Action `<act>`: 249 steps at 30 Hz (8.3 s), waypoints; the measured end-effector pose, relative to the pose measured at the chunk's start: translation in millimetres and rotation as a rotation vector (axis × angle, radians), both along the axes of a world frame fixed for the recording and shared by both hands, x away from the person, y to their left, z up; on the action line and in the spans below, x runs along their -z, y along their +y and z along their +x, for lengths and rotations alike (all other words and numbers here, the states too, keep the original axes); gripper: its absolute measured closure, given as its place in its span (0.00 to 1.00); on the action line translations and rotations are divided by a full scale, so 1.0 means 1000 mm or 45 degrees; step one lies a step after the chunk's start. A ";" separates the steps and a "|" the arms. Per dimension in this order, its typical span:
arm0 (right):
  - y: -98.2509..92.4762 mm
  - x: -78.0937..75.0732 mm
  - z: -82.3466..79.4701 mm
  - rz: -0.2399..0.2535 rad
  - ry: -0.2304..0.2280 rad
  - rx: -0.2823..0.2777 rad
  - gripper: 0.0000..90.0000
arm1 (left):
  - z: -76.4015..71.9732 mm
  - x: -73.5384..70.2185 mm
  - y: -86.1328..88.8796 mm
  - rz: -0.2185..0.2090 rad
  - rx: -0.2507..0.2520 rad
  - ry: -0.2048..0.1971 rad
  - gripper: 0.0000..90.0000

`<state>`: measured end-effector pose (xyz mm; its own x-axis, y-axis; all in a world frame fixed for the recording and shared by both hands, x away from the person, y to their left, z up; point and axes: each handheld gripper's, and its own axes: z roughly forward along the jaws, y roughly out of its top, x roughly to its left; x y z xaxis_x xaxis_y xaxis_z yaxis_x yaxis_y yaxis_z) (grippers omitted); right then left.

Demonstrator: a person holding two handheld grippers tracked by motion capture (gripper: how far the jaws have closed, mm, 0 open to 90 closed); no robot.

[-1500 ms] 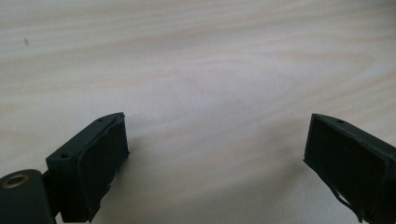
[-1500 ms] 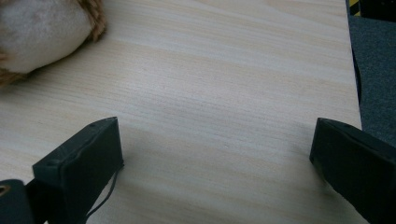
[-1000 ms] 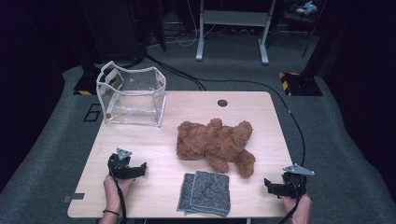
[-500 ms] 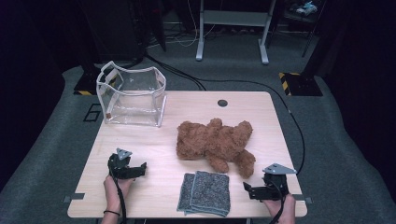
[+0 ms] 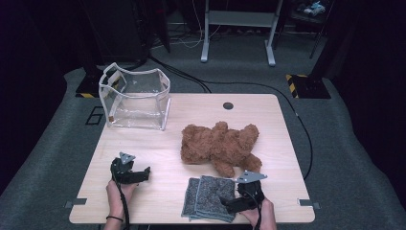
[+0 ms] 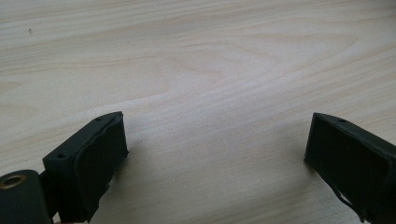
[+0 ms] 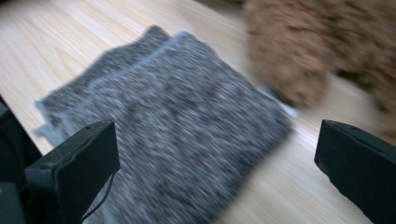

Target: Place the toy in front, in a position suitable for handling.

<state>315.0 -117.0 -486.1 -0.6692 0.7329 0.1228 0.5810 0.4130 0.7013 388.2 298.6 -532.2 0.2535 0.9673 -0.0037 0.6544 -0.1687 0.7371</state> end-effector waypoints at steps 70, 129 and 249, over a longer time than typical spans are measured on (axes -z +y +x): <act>-0.025 -0.022 -0.017 -0.098 -0.138 0.061 0.82 | 0.000 -0.001 0.000 0.002 0.006 0.009 0.06; -0.138 0.005 0.039 -0.220 0.090 0.653 0.20 | 0.000 -0.001 0.001 0.017 0.018 0.019 0.06; -0.027 -0.028 0.069 -0.116 -0.295 0.225 0.82 | 0.013 -0.054 -0.104 -0.092 0.650 -0.346 0.87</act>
<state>384.4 -144.4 -457.8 -0.5331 0.8413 -0.0895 0.4784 0.3869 0.7883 400.7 195.0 -478.5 0.6887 0.7221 0.0652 0.2891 -0.3560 0.8887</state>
